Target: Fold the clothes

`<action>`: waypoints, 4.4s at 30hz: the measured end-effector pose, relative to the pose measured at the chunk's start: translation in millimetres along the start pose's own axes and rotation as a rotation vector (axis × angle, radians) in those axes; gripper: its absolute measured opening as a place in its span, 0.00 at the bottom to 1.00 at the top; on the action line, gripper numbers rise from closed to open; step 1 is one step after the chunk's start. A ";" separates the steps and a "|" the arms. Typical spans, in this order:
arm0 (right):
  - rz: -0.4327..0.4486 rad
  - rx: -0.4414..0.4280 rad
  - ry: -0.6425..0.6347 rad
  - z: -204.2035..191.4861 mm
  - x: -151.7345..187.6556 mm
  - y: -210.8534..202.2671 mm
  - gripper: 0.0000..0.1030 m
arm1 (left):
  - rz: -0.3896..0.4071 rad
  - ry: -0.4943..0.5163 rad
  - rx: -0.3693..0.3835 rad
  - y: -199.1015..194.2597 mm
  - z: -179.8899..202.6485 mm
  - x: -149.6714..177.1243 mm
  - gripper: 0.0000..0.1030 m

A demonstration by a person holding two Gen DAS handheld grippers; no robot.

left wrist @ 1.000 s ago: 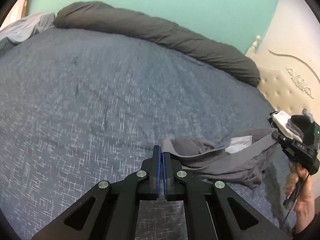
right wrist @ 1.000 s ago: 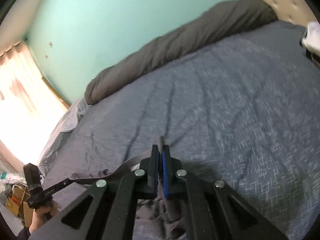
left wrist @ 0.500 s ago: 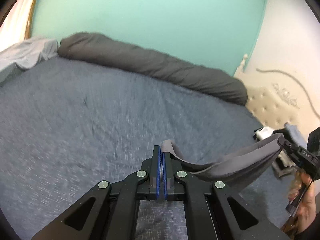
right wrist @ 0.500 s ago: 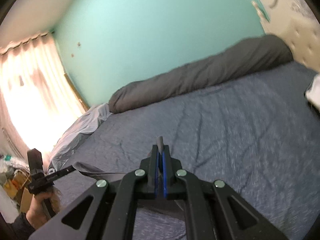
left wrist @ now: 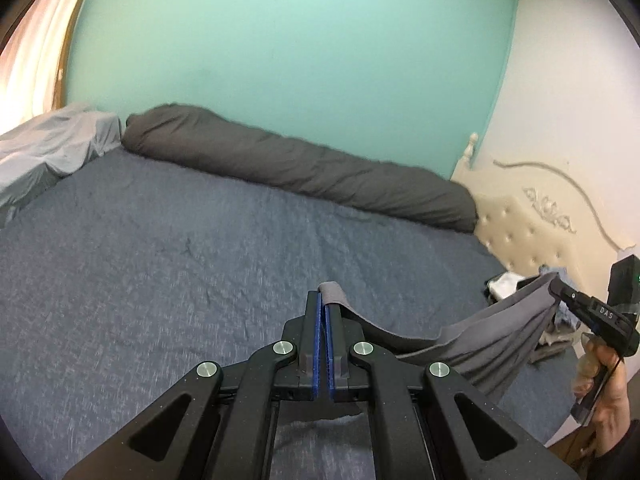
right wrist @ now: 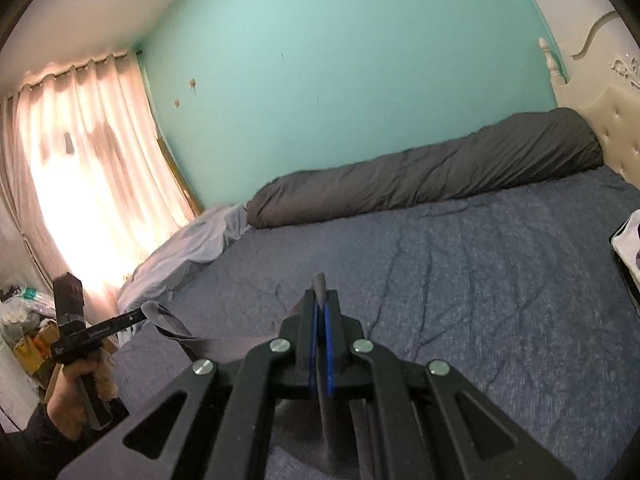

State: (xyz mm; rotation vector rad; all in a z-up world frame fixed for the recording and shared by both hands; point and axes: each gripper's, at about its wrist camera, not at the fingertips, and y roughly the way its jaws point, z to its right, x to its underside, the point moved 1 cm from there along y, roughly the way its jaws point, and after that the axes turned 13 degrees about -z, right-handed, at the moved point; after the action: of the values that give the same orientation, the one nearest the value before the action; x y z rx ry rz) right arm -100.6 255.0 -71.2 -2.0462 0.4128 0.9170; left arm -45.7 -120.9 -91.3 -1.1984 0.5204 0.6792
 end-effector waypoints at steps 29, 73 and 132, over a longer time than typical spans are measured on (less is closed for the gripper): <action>-0.194 0.156 0.252 152.7 90.2 186.0 0.03 | -0.289 -0.137 -0.024 225.9 -58.2 57.7 0.02; -0.446 0.174 0.168 134.7 105.4 234.6 0.03 | -0.301 -0.209 -0.019 248.8 -73.2 56.7 0.02; -0.322 0.030 0.236 155.3 86.3 188.9 0.03 | -0.249 -0.272 -0.039 243.7 -83.7 62.7 0.40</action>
State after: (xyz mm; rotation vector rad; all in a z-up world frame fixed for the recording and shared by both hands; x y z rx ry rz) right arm -221.6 269.8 -300.1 -2.1218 0.2097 0.4760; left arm -178.3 -137.2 -320.4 -1.1616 0.1281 0.6271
